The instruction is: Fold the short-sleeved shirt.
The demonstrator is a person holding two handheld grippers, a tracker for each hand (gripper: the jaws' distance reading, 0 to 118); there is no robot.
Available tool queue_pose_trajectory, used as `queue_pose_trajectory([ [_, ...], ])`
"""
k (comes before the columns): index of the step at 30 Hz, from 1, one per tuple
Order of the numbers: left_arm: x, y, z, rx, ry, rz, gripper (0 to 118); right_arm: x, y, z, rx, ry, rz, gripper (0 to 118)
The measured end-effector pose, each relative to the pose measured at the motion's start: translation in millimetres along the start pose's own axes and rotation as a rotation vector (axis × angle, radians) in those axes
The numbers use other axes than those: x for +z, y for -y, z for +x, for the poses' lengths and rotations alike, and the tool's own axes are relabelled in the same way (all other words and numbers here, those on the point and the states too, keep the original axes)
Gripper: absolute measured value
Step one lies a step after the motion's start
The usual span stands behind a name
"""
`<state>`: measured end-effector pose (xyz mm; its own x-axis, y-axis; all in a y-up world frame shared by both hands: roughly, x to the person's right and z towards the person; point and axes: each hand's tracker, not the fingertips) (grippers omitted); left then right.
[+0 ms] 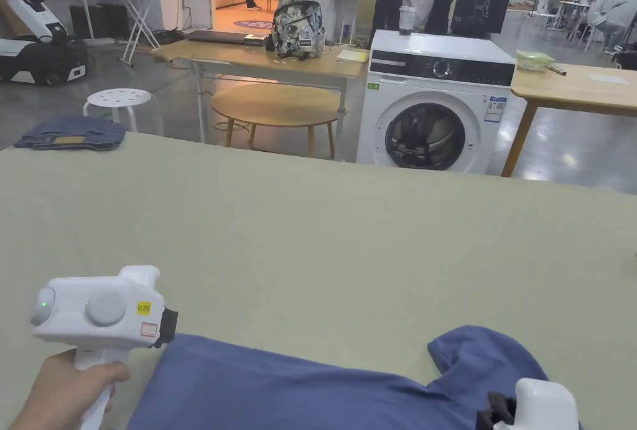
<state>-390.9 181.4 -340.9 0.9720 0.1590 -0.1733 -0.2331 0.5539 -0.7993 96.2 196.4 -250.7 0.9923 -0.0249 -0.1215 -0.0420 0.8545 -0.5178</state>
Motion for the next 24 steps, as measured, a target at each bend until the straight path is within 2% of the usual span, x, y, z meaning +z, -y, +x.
queue_pose_trajectory([
  [4,-24.6,-17.0,-1.4,0.030,0.010,-0.120,54,-9.6,4.2,11.1,0.007,0.022,-0.040,0],
  [8,-45.9,-23.4,1.3,0.068,0.018,-0.178,55,-20.4,13.0,19.9,0.004,0.040,-0.077,0],
  [13,-63.9,-18.3,23.4,-0.034,-0.067,-0.230,58,-23.2,17.2,27.0,0.011,0.061,-0.110,0],
  [15,-73.8,-20.7,26.6,-0.093,-0.106,-0.212,54,-23.7,18.2,29.2,0.011,0.067,-0.117,0],
  [16,-72.8,-18.2,32.2,-0.124,-0.118,-0.203,45,-24.2,18.6,30.4,0.008,0.069,-0.119,0],
  [17,-74.2,-18.2,33.1,-0.144,-0.115,-0.193,34,-26.7,17.6,31.4,0.006,0.071,-0.123,0],
  [19,-72.3,-15.8,34.6,-0.160,-0.120,-0.156,0,-29.0,17.2,33.7,0.000,0.072,-0.131,0],
  [24,-58.4,-3.8,35.5,-0.156,-0.092,-0.116,0,-29.3,5.5,46.7,-0.018,0.076,-0.150,0],
])
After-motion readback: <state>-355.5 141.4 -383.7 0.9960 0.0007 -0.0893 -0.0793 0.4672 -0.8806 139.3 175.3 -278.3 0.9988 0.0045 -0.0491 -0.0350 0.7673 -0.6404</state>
